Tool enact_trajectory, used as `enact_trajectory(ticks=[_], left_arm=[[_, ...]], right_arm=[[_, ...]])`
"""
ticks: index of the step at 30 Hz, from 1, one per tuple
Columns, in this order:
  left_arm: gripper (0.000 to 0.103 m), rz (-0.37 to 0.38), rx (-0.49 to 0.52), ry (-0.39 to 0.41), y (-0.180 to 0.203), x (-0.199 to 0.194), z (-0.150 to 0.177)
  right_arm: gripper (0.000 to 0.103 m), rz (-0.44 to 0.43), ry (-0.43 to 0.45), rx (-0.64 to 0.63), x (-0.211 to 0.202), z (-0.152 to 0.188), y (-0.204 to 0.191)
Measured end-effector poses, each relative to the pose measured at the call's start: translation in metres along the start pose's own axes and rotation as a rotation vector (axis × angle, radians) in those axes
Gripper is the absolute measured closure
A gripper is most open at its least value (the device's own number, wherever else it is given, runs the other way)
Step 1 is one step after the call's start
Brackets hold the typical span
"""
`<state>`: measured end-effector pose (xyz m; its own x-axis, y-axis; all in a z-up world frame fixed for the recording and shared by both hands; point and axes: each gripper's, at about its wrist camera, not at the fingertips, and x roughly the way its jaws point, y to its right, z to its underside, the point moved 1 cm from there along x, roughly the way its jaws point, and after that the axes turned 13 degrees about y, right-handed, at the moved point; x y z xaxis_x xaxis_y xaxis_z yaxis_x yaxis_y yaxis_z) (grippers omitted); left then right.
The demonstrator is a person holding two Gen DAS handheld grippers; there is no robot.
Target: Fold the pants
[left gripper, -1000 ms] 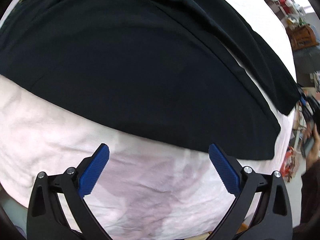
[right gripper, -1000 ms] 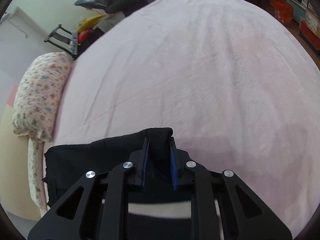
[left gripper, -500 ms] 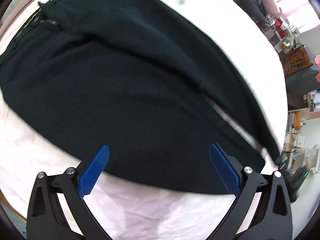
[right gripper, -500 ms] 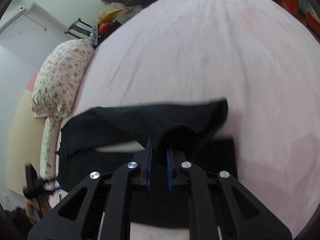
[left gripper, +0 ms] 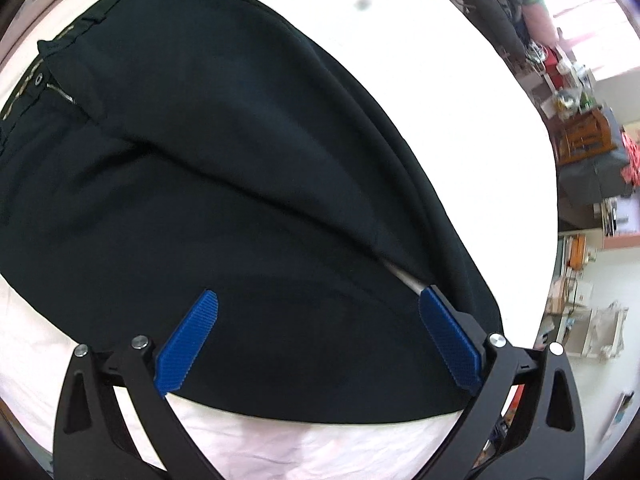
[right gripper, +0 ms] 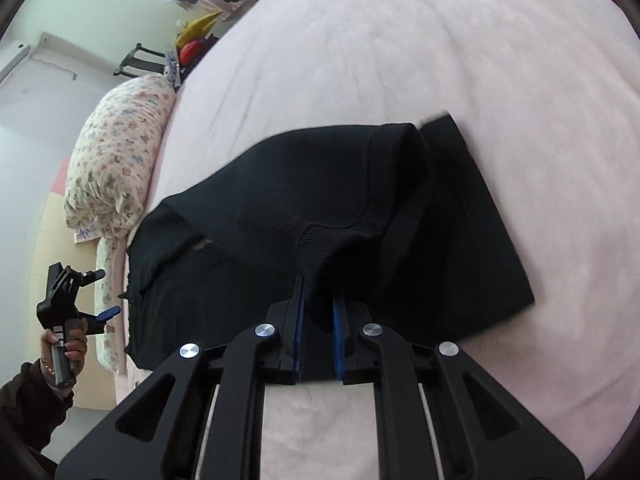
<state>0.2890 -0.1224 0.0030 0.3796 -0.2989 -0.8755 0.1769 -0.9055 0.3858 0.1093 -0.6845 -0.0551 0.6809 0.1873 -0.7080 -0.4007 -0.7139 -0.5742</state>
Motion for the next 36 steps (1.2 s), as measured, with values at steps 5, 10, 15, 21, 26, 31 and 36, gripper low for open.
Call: enact_trajectory(ticks=[5,10,15,21,26,31,36], left_arm=[[0.002,-0.024,-0.055,-0.053,-0.018,0.007,0.018],[0.002,-0.048,-0.08,-0.04,-0.032,0.007,0.02],[0.002,-0.069,-0.134,-0.061,-0.06,0.002,0.019],[0.002,-0.062,-0.08,-0.093,-0.076,0.001,0.029],[0.002,-0.045,-0.096,-0.127,-0.102,-0.004,0.034],[0.002,-0.074,-0.092,-0.158,-0.135,-0.009,0.036],[0.002,-0.08,-0.092,-0.152,-0.167,-0.021,0.027]], right_arm=[[0.092,0.132,-0.043,-0.043,0.025,0.003,-0.002],[0.058,0.179,-0.08,-0.072,0.009,0.001,-0.015],[0.047,0.238,0.016,0.116,-0.046,-0.004,-0.01],[0.047,-0.1,-0.016,0.323,0.024,-0.013,-0.126],[0.047,-0.295,-0.115,0.593,0.151,-0.005,-0.241],[0.047,-0.326,-0.161,0.875,0.249,0.009,-0.295],[0.051,-0.258,-0.12,0.944,0.297,0.016,-0.321]])
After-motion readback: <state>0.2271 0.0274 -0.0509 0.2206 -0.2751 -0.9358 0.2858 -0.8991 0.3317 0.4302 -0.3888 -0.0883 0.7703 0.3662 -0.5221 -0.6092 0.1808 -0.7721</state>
